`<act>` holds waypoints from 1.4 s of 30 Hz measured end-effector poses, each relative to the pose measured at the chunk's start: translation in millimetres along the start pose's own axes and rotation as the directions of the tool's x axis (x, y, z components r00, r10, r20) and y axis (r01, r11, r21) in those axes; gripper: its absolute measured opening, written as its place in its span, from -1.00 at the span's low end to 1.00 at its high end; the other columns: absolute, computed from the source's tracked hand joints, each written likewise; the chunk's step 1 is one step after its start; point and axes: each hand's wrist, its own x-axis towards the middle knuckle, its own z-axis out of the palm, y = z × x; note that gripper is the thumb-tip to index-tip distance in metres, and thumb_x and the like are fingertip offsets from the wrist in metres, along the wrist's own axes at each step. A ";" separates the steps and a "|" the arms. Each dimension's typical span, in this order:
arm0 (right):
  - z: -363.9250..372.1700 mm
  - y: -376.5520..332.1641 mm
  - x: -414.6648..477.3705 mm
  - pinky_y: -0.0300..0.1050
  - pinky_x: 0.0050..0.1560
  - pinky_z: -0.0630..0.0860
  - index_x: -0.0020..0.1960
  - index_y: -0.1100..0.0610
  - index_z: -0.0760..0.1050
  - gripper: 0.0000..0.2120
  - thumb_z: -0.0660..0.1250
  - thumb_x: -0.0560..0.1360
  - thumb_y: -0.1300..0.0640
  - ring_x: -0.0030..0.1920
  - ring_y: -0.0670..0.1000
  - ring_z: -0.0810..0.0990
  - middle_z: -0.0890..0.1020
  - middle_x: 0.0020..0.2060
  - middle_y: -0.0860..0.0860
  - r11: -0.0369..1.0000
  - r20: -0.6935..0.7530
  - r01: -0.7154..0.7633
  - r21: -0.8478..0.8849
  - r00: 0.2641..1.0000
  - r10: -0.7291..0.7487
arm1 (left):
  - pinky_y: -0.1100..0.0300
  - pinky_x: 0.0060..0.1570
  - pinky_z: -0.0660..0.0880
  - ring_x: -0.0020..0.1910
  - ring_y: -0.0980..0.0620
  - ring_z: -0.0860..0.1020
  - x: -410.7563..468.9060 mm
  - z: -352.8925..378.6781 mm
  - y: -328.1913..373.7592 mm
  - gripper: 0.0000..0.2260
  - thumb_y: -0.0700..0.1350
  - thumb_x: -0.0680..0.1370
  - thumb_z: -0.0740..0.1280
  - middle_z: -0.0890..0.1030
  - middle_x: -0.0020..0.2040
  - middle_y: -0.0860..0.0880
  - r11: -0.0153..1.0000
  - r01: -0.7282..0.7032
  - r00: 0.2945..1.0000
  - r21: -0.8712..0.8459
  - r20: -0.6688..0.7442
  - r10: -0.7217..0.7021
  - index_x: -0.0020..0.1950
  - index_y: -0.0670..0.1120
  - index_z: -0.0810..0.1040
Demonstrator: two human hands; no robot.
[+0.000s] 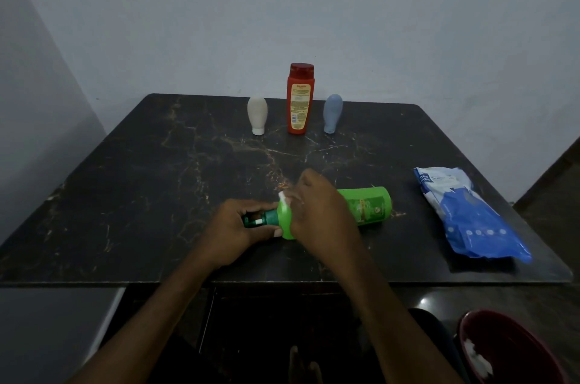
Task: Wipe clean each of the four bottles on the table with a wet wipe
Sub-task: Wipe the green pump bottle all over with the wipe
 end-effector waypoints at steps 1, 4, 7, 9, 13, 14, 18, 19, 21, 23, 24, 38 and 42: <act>1.6 -3.2 -0.5 -0.16 -0.08 0.43 0.13 0.07 0.61 -0.76 0.42 0.46 0.15 -0.03 -0.02 0.48 0.45 -0.01 -0.02 0.999 0.023 0.043 0.000 0.999 -0.043 | -0.08 0.18 0.61 0.07 0.02 0.71 0.0 -0.2 -0.2 -0.63 -0.19 0.41 0.59 0.74 0.09 0.05 1.000 -0.006 1.000 0.004 0.009 0.006 0.21 -0.04 0.70; 2.9 -0.8 8.1 -0.15 -0.12 0.45 0.05 0.05 0.63 -0.87 0.37 0.53 0.11 -0.07 -0.02 0.52 0.44 -0.08 -0.04 0.997 -0.033 -0.061 0.041 0.997 0.063 | -0.11 0.20 0.60 0.09 0.01 0.70 -0.3 0.2 1.3 -0.61 -0.18 0.42 0.59 0.74 0.11 0.05 1.000 -0.002 1.000 0.000 0.008 0.002 0.24 -0.04 0.69; 4.9 -8.5 7.8 -0.15 -0.08 0.46 0.05 0.08 0.63 -0.85 0.41 0.49 0.11 -0.05 -0.03 0.50 0.45 -0.03 -0.02 1.000 0.027 -0.022 0.006 0.999 0.022 | -0.16 0.15 0.60 0.05 0.00 0.71 -0.8 -0.9 0.8 -0.67 -0.20 0.44 0.57 0.75 0.07 0.05 1.000 -0.005 1.000 0.024 0.007 0.005 0.19 -0.01 0.71; 7.0 -19.7 0.4 -0.18 -0.13 0.39 0.00 0.09 0.62 -0.86 0.42 0.44 0.14 -0.06 -0.02 0.49 0.45 -0.03 -0.01 0.998 0.061 0.059 -0.007 0.996 -0.059 | -0.19 0.12 0.60 0.02 -0.03 0.72 -0.6 -1.4 -0.4 -0.72 -0.24 0.47 0.54 0.75 0.03 0.03 0.999 -0.022 1.000 0.038 0.005 0.022 0.14 -0.02 0.72; 12.8 -9.0 2.1 -0.19 -0.19 0.30 -0.01 0.05 0.61 -0.91 0.40 0.48 0.13 -0.14 -0.06 0.43 0.34 -0.15 -0.08 0.995 -0.075 -0.075 0.068 0.994 0.080 | -0.03 0.17 0.62 0.08 0.04 0.71 -0.7 0.2 1.6 -0.65 -0.21 0.43 0.57 0.74 0.09 0.06 1.000 -0.021 1.000 0.010 0.005 0.021 0.21 -0.04 0.70; 12.9 -5.3 2.4 -0.21 -0.18 0.30 0.00 0.03 0.59 -0.90 0.38 0.49 0.13 -0.13 -0.08 0.42 0.32 -0.14 -0.09 0.994 -0.097 -0.098 0.043 0.990 0.102 | -0.04 0.19 0.61 0.10 0.05 0.70 -0.8 0.5 0.9 -0.61 -0.20 0.42 0.58 0.73 0.11 0.07 1.000 -0.016 1.000 0.011 0.003 0.016 0.23 -0.03 0.69; -1.7 29.3 -5.1 -0.11 0.06 0.51 0.17 0.01 0.57 -0.66 0.43 0.41 0.21 0.04 -0.03 0.48 0.46 0.03 -0.02 0.983 -0.075 -0.185 -0.014 0.980 0.183 | -0.09 0.19 0.61 0.07 0.07 0.71 0.0 -0.4 -3.1 -0.57 -0.16 0.38 0.62 0.74 0.08 0.11 0.999 0.003 0.999 0.034 -0.032 -0.002 0.23 0.01 0.69; -9.3 45.0 -6.9 -0.07 0.06 0.53 0.16 0.01 0.58 -0.65 0.42 0.40 0.23 0.04 0.00 0.49 0.47 0.03 0.00 0.971 -0.083 -0.236 -0.036 0.969 0.232 | -0.07 0.20 0.61 0.07 0.08 0.71 -0.1 0.1 -2.6 -0.57 -0.17 0.38 0.61 0.74 0.08 0.12 0.999 0.005 0.999 0.033 -0.032 -0.004 0.23 0.01 0.69; -21.8 74.7 -11.0 0.02 0.00 0.54 0.07 0.03 0.61 -0.73 0.39 0.40 0.25 0.00 0.07 0.53 0.47 -0.02 0.03 0.939 -0.128 -0.341 -0.053 0.934 0.332 | -0.02 0.20 0.61 0.07 0.10 0.70 0.1 1.3 -0.9 -0.57 -0.19 0.39 0.61 0.74 0.08 0.13 0.999 0.003 1.000 0.036 -0.029 -0.002 0.23 0.02 0.69; -27.4 88.7 -14.5 0.09 -0.02 0.54 0.01 0.07 0.61 -0.79 0.37 0.40 0.25 -0.03 0.11 0.54 0.47 -0.04 0.06 0.908 -0.162 -0.418 -0.028 0.898 0.409 | 0.03 0.19 0.61 0.07 0.12 0.70 0.3 2.1 0.4 -0.57 -0.19 0.39 0.61 0.73 0.08 0.14 0.999 -0.004 1.000 0.050 -0.026 0.006 0.24 0.03 0.69; -26.7 89.0 -14.7 0.11 -0.01 0.54 0.01 0.08 0.60 -0.79 0.38 0.39 0.24 -0.02 0.12 0.53 0.47 -0.02 0.07 0.896 -0.173 -0.444 -0.021 0.884 0.435 | 0.05 0.19 0.61 0.07 0.13 0.70 0.0 2.5 1.1 -0.57 -0.19 0.39 0.61 0.73 0.08 0.15 0.998 -0.007 1.000 0.056 -0.027 0.008 0.24 0.03 0.69; 7.9 24.9 -9.9 -0.02 0.14 0.46 0.19 -0.07 0.54 -0.62 0.41 0.41 0.18 0.12 -0.01 0.43 0.45 0.13 -0.03 0.970 -0.156 -0.238 -0.055 0.961 0.227 | -0.06 0.18 0.61 0.07 0.09 0.70 -2.7 2.6 0.6 -0.56 -0.17 0.38 0.61 0.74 0.08 0.12 0.997 -0.009 0.999 0.080 -0.051 0.013 0.24 0.02 0.69; -14.2 90.4 -21.2 0.05 -0.02 0.53 0.09 0.04 0.61 -0.71 0.37 0.39 0.24 -0.03 0.07 0.50 0.48 -0.04 0.05 0.928 -0.244 -0.365 -0.080 0.910 0.336 | 0.03 0.18 0.62 0.08 0.12 0.70 -2.4 2.7 2.5 -0.56 -0.18 0.39 0.61 0.73 0.10 0.14 0.997 -0.011 0.999 0.075 -0.038 0.014 0.25 0.02 0.68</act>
